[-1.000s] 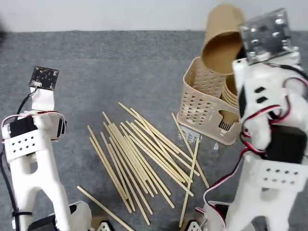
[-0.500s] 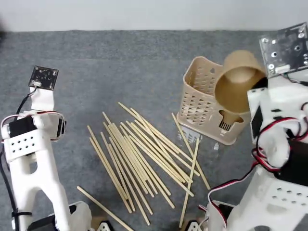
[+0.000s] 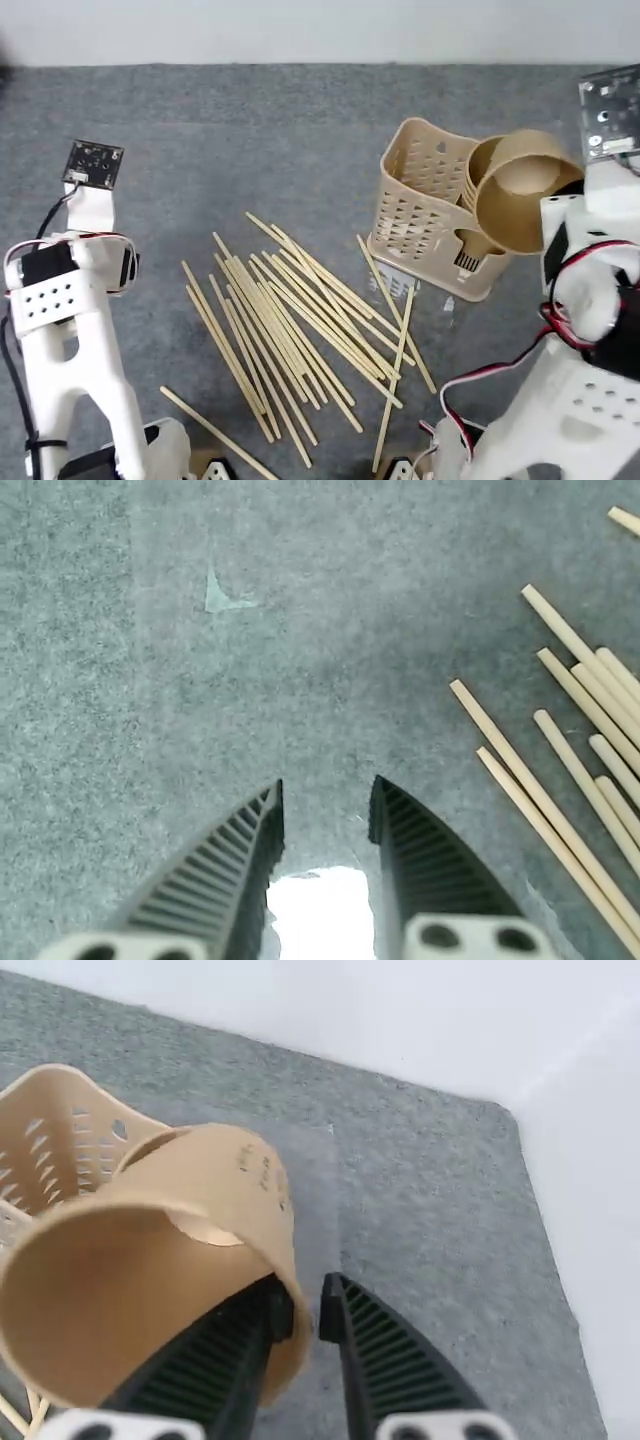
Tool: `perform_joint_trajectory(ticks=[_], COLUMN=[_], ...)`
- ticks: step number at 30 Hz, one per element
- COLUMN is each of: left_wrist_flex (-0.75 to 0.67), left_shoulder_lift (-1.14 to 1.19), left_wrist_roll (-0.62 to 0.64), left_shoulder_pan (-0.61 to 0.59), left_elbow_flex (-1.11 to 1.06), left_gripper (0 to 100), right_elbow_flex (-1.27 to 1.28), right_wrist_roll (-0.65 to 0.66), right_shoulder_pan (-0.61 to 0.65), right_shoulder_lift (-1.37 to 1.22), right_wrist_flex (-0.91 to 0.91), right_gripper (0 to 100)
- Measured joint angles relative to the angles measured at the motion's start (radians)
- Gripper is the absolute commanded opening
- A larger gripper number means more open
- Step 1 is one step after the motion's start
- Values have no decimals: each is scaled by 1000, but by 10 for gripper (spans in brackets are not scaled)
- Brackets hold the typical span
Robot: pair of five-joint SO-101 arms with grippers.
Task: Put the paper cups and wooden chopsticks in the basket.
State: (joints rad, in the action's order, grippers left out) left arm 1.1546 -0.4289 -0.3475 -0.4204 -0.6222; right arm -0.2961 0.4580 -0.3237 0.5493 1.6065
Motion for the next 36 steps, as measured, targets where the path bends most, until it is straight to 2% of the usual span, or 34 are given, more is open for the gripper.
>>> perform_joint_trajectory(ticks=[4, 9, 13, 19, 25, 31, 36], left_wrist_flex=[0, 0, 0, 0, -20, -21, -23], left_shoulder_lift=[0, 0, 0, 0, 0, 0, 0], left_wrist_roll=[0, 0, 0, 0, 0, 0, 0], left_shoulder_pan=[0, 2, 0, 0, 0, 0, 0], left_elbow_flex=[0, 0, 0, 0, -3, -3, -3], left_gripper=[141, 141, 141, 141, 141, 141, 141], right_elbow_flex=[3, 3, 3, 3, 3, -12, -103], right_wrist_roll=[-11, -83, -100, -101, -101, -101, -101], right_shoulder_pan=[3, 8, 43, 109, 155, 158, 155], right_shoulder_lift=[-138, -232, -264, -270, -270, -270, -270], right_wrist_flex=[-54, -252, -379, -471, -454, -298, -164], right_gripper=[87, 87, 87, 87, 95, 196, 178])
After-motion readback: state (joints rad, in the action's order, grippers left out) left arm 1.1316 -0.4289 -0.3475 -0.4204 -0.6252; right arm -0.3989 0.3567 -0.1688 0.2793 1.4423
